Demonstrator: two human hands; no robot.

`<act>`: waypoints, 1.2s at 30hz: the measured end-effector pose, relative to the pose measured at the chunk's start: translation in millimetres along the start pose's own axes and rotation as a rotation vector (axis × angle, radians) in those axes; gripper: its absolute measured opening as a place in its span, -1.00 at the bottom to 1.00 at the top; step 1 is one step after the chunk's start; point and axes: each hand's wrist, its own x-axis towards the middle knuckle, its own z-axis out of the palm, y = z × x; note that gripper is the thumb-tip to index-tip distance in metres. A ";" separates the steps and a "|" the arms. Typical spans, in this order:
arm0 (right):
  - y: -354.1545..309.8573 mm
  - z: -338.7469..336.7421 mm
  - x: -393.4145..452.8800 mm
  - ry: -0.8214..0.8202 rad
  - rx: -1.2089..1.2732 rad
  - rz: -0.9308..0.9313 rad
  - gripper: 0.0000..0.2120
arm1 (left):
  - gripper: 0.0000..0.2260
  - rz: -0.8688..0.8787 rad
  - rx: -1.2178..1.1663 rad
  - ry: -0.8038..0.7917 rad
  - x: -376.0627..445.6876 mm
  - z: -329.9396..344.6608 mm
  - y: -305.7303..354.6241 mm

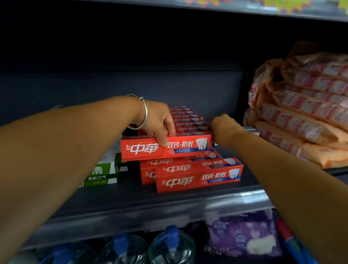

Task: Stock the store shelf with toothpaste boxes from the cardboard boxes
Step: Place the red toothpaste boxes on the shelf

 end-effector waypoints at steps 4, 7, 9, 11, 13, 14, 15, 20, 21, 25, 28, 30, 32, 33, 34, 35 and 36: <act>2.8 -1.9 -7.1 -0.002 0.000 0.005 -0.71 | -0.60 0.014 0.055 0.079 0.2 0.1 6.1; 5.4 -4.5 -13.7 -0.019 -0.029 0.031 -0.70 | -0.56 0.022 0.089 0.122 2.8 3.3 11.5; 7.3 -6.7 -17.9 -0.028 -0.035 0.041 -0.70 | -0.55 0.024 0.121 0.148 5.1 5.6 14.8; 8.8 -8.2 -21.2 -0.042 -0.044 0.035 -0.69 | -0.54 0.021 0.147 0.168 7.1 7.6 18.2; 10.1 -8.7 -23.9 -0.058 -0.056 0.025 -0.69 | -0.53 0.016 0.171 0.181 8.6 9.4 21.2; 10.5 -8.8 -25.0 -0.063 -0.059 0.022 -0.69 | -0.52 0.013 0.183 0.184 8.9 10.2 22.5; 10.7 -8.8 -26.0 -0.068 -0.058 0.020 -0.68 | -0.52 0.008 0.193 0.186 9.3 11.0 23.4; 10.7 -9.0 -31.4 -0.097 -0.058 0.004 -0.66 | -0.50 -0.002 0.225 0.205 10.6 15.3 27.2; 11.1 -8.4 -31.1 -0.103 -0.057 -0.002 -0.66 | -0.51 0.000 0.225 0.209 10.6 15.9 28.0; 12.4 -7.3 -30.6 -0.114 -0.048 -0.018 -0.63 | -0.55 0.001 0.231 0.223 12.2 18.5 30.0; 12.4 -6.0 -31.6 -0.114 -0.042 -0.021 -0.61 | -0.56 0.004 0.236 0.220 13.1 18.9 30.5; 12.8 -4.4 -30.7 -0.118 -0.056 -0.016 -0.61 | -0.55 0.010 0.242 0.217 13.8 19.4 30.6; 12.5 -3.4 -29.5 -0.121 -0.067 -0.014 -0.61 | -0.54 0.010 0.253 0.214 14.6 20.7 30.5; 12.4 -3.2 -29.1 -0.121 -0.070 -0.013 -0.61 | -0.53 0.009 0.258 0.214 14.9 21.5 30.5; 12.1 -3.2 -28.9 -0.119 -0.071 -0.013 -0.62 | -0.53 0.008 0.259 0.216 15.0 22.0 30.5; 12.0 -3.4 -28.6 -0.116 -0.071 -0.013 -0.63 | -0.53 0.007 0.259 0.217 14.6 22.2 30.7; 11.4 -3.4 -28.6 -0.115 -0.073 -0.011 -0.64 | -0.53 0.003 0.255 0.215 14.1 22.3 30.5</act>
